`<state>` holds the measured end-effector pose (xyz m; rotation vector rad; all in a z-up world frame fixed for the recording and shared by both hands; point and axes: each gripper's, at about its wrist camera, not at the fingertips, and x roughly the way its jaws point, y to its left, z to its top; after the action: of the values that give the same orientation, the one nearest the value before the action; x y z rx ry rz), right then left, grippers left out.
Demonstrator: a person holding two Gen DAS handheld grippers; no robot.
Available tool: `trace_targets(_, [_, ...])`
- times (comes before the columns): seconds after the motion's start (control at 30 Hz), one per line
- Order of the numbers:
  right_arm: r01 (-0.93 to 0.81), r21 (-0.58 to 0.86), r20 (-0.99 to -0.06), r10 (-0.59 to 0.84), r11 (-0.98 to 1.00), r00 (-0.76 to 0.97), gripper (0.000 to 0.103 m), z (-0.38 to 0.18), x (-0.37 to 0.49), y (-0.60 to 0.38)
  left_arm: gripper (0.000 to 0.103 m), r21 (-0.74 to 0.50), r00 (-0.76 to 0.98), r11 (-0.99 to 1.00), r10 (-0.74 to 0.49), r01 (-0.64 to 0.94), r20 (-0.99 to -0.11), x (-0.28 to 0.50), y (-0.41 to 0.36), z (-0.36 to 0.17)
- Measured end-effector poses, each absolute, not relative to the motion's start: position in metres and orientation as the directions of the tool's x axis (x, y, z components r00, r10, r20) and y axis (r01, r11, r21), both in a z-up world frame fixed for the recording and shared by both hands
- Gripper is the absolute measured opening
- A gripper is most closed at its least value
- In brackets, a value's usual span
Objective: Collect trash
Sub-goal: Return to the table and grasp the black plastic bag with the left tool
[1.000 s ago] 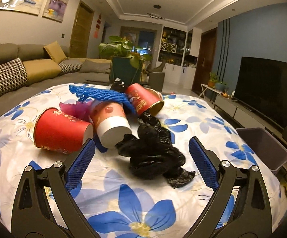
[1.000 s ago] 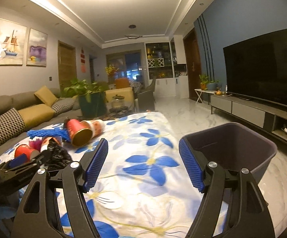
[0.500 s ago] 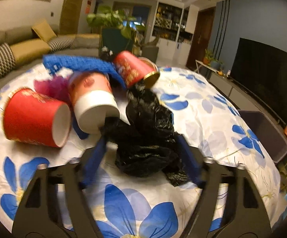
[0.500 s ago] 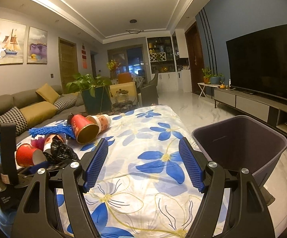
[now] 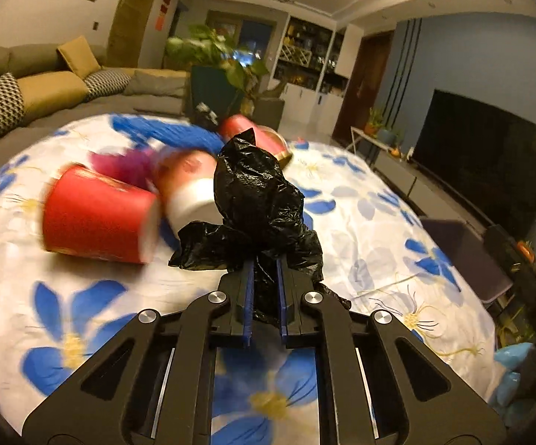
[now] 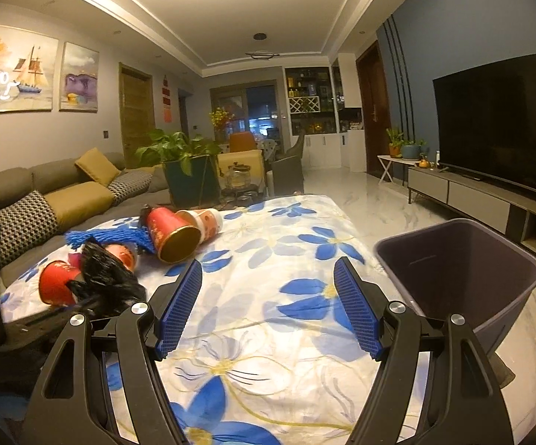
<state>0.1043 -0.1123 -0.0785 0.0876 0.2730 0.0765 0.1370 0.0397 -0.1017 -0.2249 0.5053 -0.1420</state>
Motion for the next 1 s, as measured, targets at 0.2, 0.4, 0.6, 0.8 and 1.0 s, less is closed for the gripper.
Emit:
trace_targets(0.2, [-0.145, 0.108, -0.281, 0.170, 0.984, 0.944, 0.072, -0.078, 0.117, -0.079, 0.010, -0.241, 0.900, 0.970, -0.100, -0.006, -0.423, 0.110, 0.082, -0.085])
trace_targets(0.4, [-0.244, 0.115, -0.305, 0.268, 0.963, 0.914, 0.072, -0.081, 0.139, -0.030, 0.010, -0.237, 0.906, 0.968, -0.029, -0.080, -0.421, 0.105, 0.118, -0.084])
trace_targets(0.6, [-0.320, 0.114, -0.355, 0.340, 0.940, 0.871, 0.072, -0.087, 0.170, 0.020, 0.010, -0.251, 0.914, 0.959, 0.018, -0.130, -0.406, 0.106, 0.150, -0.082])
trace_targets(0.8, [-0.356, 0.095, -0.417, 0.362, 0.929, 0.833, 0.072, -0.093, 0.193, 0.050, 0.010, -0.253, 0.914, 0.957, 0.028, -0.142, -0.406, 0.111, 0.160, -0.087])
trace_targets(1.0, [-0.373, 0.085, -0.483, 0.365, 0.924, 0.795, 0.071, -0.098, 0.209, 0.063, 0.010, -0.269, 0.914, 0.952, 0.027, -0.147, -0.406, 0.113, 0.164, -0.091])
